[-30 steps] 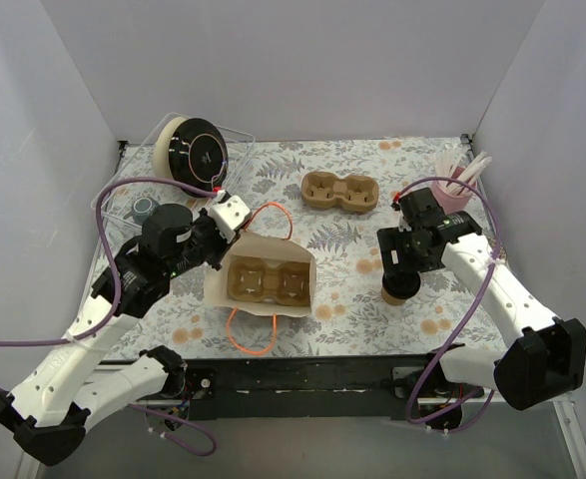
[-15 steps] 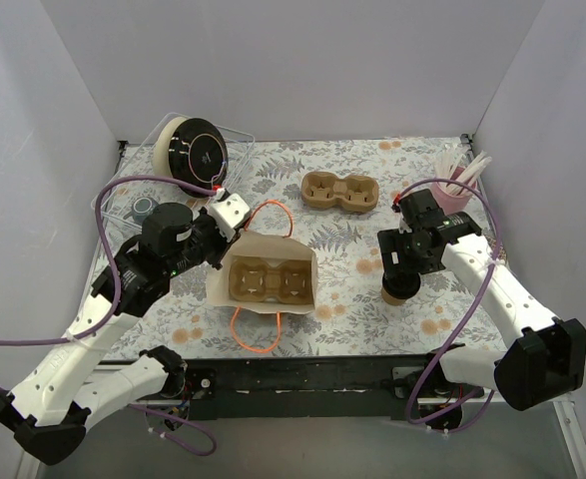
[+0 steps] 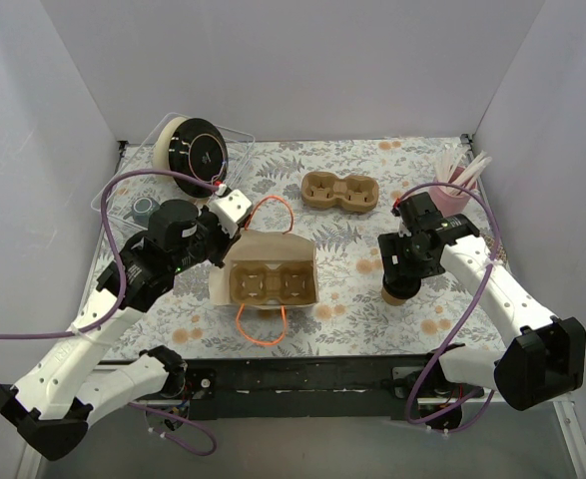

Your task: Pack the takeout coffee

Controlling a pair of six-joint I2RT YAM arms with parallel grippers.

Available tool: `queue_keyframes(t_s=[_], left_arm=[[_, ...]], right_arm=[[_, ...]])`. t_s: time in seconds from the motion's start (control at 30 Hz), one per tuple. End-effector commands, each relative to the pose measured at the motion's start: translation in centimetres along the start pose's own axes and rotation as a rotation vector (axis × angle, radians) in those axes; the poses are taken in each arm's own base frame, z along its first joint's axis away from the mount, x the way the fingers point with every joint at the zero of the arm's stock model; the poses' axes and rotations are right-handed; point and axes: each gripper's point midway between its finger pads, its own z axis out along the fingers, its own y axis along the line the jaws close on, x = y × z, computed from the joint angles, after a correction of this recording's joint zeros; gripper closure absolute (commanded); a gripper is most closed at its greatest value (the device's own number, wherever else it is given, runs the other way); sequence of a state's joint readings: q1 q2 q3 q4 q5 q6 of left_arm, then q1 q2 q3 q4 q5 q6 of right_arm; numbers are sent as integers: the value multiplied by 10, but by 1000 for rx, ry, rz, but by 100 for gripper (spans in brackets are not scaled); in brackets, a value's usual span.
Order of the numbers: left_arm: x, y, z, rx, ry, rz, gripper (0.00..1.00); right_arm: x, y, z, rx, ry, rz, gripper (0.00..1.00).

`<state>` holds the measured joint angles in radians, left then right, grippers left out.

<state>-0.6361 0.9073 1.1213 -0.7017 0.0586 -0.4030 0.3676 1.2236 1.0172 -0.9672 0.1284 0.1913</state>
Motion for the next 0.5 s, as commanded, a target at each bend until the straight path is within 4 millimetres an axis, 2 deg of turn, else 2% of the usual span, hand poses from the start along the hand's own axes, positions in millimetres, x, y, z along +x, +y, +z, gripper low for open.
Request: queue_keyframes(t_s=[0.0, 0.17, 0.47], left_arm=[[-16, 8, -9, -35, -39, -23, 100], [-17, 7, -9, -36, -38, -37, 100], [-19, 5, -8, -24, -37, -70, 100]], right_arm=[[-5, -3, -2, 15, -28, 11, 13], [-5, -4, 0, 28, -26, 9, 12], [-7, -2, 2, 40, -24, 4, 20]])
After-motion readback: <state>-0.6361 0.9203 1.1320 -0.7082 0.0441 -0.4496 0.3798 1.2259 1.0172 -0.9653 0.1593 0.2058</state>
